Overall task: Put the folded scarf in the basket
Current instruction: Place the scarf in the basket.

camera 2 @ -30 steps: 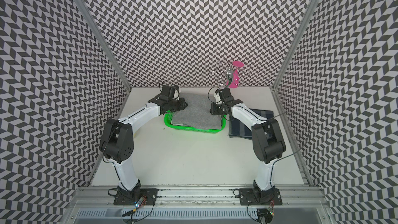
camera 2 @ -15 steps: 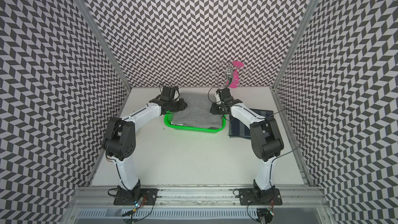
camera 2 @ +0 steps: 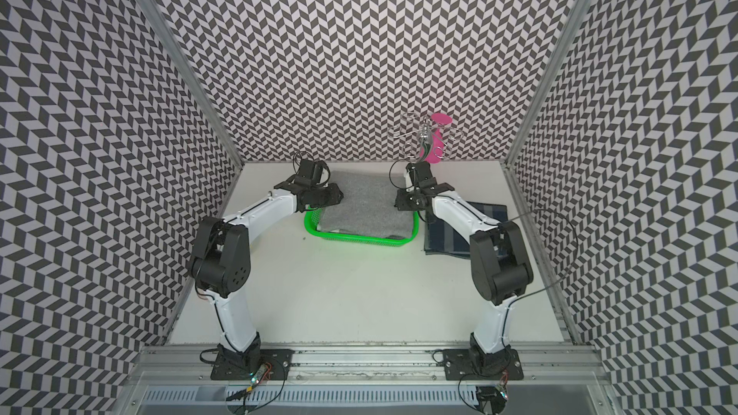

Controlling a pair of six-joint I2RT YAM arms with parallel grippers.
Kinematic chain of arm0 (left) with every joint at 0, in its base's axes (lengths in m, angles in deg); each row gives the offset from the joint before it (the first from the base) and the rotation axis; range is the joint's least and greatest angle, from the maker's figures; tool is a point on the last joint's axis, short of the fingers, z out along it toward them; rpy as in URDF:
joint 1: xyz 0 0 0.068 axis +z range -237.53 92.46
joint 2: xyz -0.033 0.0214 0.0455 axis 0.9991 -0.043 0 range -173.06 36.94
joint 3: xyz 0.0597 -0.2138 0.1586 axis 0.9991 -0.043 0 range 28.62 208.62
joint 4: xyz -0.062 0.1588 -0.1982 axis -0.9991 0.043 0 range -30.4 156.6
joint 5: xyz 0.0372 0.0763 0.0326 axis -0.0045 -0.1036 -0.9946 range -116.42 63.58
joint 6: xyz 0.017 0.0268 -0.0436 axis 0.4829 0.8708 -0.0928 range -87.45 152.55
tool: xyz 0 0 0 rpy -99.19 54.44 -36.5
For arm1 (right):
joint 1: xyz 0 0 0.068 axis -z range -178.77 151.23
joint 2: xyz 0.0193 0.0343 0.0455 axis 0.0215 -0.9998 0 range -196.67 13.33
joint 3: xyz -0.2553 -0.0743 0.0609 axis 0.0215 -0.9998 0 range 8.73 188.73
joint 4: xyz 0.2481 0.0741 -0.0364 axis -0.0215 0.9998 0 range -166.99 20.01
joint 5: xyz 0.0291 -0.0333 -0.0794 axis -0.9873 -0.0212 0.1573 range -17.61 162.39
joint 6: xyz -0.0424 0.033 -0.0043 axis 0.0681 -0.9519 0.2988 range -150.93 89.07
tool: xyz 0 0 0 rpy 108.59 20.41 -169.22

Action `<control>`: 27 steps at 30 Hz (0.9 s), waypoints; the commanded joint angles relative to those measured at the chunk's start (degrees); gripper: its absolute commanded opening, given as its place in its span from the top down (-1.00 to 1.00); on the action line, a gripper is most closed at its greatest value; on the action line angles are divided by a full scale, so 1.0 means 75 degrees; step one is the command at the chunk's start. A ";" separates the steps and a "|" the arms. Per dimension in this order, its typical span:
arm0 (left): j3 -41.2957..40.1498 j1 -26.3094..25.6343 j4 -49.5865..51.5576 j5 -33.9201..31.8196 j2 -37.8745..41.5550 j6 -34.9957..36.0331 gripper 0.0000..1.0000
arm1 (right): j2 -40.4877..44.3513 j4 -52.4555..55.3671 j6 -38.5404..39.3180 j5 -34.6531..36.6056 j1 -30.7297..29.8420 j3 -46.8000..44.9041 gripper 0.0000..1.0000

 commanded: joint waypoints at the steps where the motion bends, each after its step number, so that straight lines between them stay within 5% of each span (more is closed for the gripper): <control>1: 0.0014 0.0192 0.0404 -0.0660 0.0406 0.0150 0.19 | 0.0592 0.0204 0.0061 0.0571 0.0277 -0.0099 0.08; 15: 0.0233 0.0543 0.0438 -0.0358 0.0466 0.0256 0.06 | 0.1408 0.0254 0.0097 -0.0814 0.0726 -0.0640 -0.01; 19: 0.0052 0.0337 0.0079 0.0057 0.0603 0.0256 -0.20 | 0.1529 0.0150 0.0059 -0.0811 0.0604 -0.0916 -0.01; 27: 0.0085 0.0219 0.0201 -0.0250 0.1247 0.0092 -0.33 | 0.2155 0.0367 -0.0547 -0.0694 0.1138 -0.1127 -0.01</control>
